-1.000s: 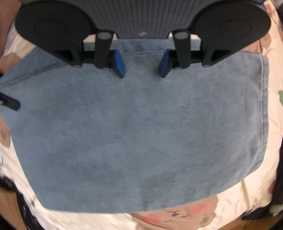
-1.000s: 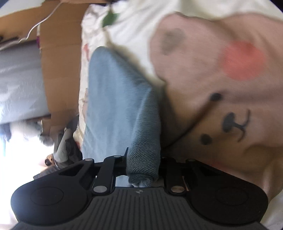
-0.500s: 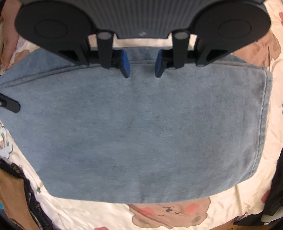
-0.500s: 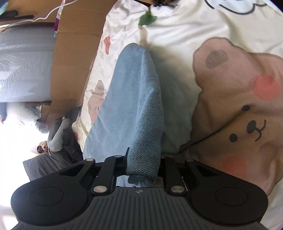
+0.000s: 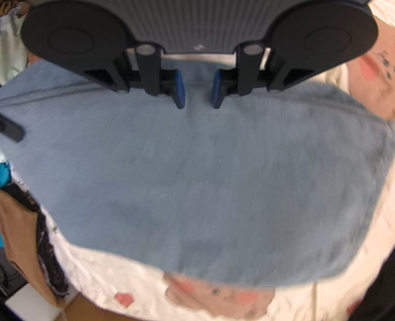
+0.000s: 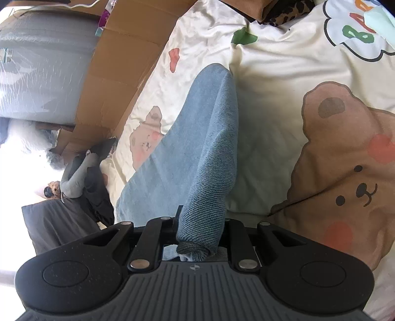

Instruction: Fold clothes

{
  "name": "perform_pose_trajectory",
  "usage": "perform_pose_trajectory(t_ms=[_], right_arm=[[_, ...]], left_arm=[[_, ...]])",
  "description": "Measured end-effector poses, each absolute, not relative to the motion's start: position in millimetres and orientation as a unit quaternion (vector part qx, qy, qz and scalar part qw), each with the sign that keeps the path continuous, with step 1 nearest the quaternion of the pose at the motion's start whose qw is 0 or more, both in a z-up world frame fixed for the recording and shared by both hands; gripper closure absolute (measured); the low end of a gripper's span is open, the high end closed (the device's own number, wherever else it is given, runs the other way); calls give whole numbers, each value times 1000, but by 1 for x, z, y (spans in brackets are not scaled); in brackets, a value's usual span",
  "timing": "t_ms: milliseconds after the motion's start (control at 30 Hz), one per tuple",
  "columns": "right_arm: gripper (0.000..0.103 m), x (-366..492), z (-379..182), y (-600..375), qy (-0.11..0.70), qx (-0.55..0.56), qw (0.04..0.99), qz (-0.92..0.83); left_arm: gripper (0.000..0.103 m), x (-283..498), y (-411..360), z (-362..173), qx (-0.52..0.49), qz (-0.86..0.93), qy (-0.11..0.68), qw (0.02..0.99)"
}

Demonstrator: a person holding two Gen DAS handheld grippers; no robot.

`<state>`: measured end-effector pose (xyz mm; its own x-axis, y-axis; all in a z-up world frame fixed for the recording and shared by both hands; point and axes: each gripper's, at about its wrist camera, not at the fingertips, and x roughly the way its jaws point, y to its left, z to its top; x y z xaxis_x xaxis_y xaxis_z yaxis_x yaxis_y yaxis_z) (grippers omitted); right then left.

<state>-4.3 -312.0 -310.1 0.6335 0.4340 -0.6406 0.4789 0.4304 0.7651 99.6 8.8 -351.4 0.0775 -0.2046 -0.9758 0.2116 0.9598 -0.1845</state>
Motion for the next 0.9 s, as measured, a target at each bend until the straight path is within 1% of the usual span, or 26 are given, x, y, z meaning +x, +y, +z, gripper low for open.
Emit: perform_pose_trajectory(t_ms=[67, 200, 367, 467, 533, 567, 700, 900], right_arm=[[89, -2, -309, -307, 434, 521, 735, -14], [89, -1, -307, -307, 431, 521, 736, -17], [89, 3, -296, -302, 435, 501, 748, -8], [89, 3, -292, -298, 434, 495, 753, -7], [89, 2, -289, -296, 434, 492, 755, -8], [89, 1, -288, -295, 433, 490, 756, -8], [89, 0, -283, -282, 438, 473, 765, 0], [90, -5, -279, -281, 429, 478, 766, -5]], left_arm=[[81, 95, 15, -362, -11, -139, 667, 732], [85, 91, 22, -362, -26, -138, 665, 734], [87, 98, 39, -343, -72, -129, 638, 756], [89, 108, 38, -343, -90, -132, 637, 754], [89, 113, 27, -354, -80, -140, 642, 749], [87, 113, 21, -360, -75, -143, 647, 745], [88, 112, 8, -374, -46, -142, 651, 744], [92, 125, -3, -364, -8, -144, 670, 728]])
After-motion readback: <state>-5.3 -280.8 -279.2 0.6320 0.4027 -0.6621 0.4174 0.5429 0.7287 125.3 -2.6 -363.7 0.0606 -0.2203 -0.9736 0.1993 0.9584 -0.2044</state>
